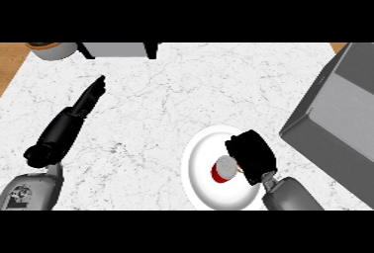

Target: Pick the cupcake from the plate and place it in the cardboard box

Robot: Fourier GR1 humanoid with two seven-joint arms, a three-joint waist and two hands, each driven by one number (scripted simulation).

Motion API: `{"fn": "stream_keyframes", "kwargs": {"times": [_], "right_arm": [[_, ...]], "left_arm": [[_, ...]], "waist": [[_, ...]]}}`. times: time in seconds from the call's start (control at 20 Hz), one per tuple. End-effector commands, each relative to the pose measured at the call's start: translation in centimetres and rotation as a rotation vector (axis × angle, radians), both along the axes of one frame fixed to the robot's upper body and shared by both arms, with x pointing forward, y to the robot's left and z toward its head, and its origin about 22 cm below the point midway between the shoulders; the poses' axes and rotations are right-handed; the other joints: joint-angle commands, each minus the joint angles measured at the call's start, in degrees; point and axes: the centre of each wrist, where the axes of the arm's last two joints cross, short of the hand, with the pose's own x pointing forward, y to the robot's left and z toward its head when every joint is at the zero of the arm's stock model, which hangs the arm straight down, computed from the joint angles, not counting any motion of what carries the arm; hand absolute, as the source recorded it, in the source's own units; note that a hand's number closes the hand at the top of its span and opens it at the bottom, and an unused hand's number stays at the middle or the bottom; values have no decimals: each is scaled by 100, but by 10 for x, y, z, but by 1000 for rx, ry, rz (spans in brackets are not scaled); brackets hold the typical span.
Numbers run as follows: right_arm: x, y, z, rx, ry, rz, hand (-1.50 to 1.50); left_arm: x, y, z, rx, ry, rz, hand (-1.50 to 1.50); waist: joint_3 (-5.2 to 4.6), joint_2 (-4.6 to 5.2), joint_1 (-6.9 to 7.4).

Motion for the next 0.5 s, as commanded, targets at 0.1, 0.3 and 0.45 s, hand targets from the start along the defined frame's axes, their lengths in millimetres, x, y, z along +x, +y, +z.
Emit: {"fn": "stream_keyframes", "kwargs": {"times": [0.1, 0.3, 0.45], "right_arm": [[-12, 16, -5, 29, -104, 89, 150], [2, 8, 21, 186, -150, 139, 150], [12, -12, 6, 334, -97, 122, 150]], "left_arm": [[9, 5, 20, 25, -3, -6, 0], [9, -19, 10, 3, -8, -2, 0], [6, 2, 2, 12, -2, 12, 0]], "waist": [[0, -2, -7], [1, -2, -19], [2, 12, 3]]}}
